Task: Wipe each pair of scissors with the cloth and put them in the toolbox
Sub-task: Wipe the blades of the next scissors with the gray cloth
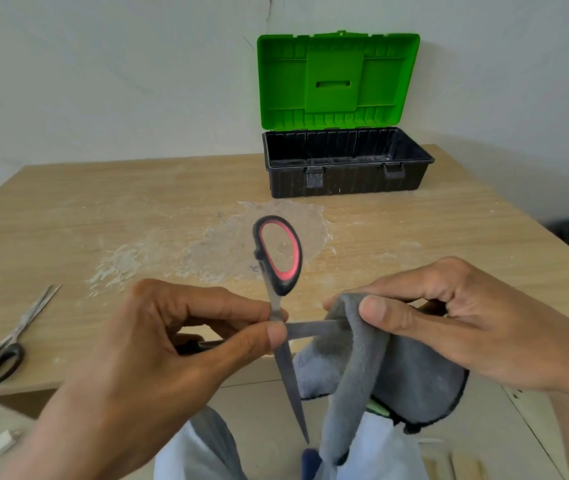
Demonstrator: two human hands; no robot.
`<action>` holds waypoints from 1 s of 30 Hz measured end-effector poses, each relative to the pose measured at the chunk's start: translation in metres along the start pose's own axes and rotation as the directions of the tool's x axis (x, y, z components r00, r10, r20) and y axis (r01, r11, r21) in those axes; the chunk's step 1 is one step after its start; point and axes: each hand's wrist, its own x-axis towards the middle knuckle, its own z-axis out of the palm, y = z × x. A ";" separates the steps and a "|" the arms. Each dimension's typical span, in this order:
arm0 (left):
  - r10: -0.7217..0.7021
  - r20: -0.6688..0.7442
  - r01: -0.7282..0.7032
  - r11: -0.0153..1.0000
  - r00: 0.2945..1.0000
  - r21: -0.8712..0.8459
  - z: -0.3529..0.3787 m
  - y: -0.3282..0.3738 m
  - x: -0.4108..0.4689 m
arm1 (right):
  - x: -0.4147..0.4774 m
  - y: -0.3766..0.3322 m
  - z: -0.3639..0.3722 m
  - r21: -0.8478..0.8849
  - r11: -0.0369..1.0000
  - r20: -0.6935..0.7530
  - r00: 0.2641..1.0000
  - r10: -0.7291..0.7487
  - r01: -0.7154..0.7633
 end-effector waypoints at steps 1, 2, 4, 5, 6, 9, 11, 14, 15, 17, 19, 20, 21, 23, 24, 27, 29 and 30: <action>-0.003 0.016 0.003 1.000 1.000 -0.006 0.004 0.002 0.001 | 0.002 -0.002 0.003 -0.005 1.000 -0.004 1.000 -0.001 0.001; -0.007 0.043 0.007 1.000 0.999 -0.013 0.007 0.004 0.001 | 0.003 -0.003 0.008 -0.009 1.000 -0.006 1.000 -0.003 0.003; -0.018 0.074 0.021 0.999 0.997 -0.032 0.013 0.004 0.002 | 0.007 -0.001 0.019 -0.028 1.000 -0.011 1.000 -0.007 0.007; -0.022 0.067 0.024 0.999 0.998 -0.039 0.014 0.002 0.002 | 0.011 0.001 0.023 -0.040 0.999 -0.027 0.999 -0.017 0.016; -0.029 0.051 0.031 0.999 0.998 -0.045 0.013 -0.001 0.003 | 0.013 0.002 0.026 -0.049 0.999 -0.030 0.999 -0.019 0.018; -0.078 0.013 0.079 0.992 0.997 -0.097 0.008 -0.006 0.002 | 0.012 0.009 0.026 -0.046 0.998 0.014 0.999 0.032 -0.031; -0.096 0.014 0.097 0.985 0.995 -0.146 0.007 -0.007 0.001 | 0.010 0.008 0.023 0.003 1.000 0.055 0.998 0.024 -0.024; -0.097 0.028 0.101 0.970 0.995 -0.220 0.010 -0.003 0.002 | 0.012 0.002 0.020 0.092 0.996 0.025 1.000 -0.018 0.016; -0.096 0.032 0.101 0.966 0.995 -0.238 0.011 -0.002 0.003 | 0.013 0.003 0.021 0.087 0.996 -0.022 0.999 -0.033 0.035; -0.087 0.044 0.096 0.961 0.995 -0.260 0.013 0.000 0.004 | 0.017 0.002 0.023 0.078 0.994 -0.119 0.991 -0.064 0.074; -0.069 0.051 0.080 0.963 0.996 -0.258 0.012 0.001 0.005 | 0.017 0.001 0.025 0.096 0.991 -0.136 0.988 -0.078 0.092; -0.062 0.054 0.074 0.964 0.997 -0.254 0.011 0.000 0.005 | 0.017 -0.001 0.025 0.107 0.990 -0.130 0.988 -0.080 0.094; -0.060 0.058 0.073 0.965 0.997 -0.253 0.010 0.000 0.005 | 0.016 -0.002 0.023 0.110 0.990 -0.122 0.990 -0.074 0.088; -0.066 0.064 0.080 0.965 0.996 -0.251 0.007 -0.001 0.004 | 0.014 0.001 0.017 0.084 0.995 -0.101 0.993 -0.054 0.062; -0.068 0.069 0.083 0.966 0.995 -0.246 0.006 -0.001 0.004 | 0.012 0.002 0.014 0.073 0.996 -0.094 0.995 -0.039 0.046; -0.068 0.084 0.086 0.968 0.994 -0.237 0.004 0.000 0.003 | 0.007 0.001 0.010 0.048 0.998 -0.109 0.993 -0.036 0.041; -0.063 0.079 0.080 0.970 0.995 -0.230 0.005 0.000 0.003 | 0.007 -0.002 0.012 0.060 0.997 -0.125 0.991 -0.046 0.053; -0.060 0.076 0.076 0.972 0.995 -0.221 0.006 0.000 0.004 | 0.008 -0.004 0.013 0.065 0.996 -0.121 0.991 -0.053 0.061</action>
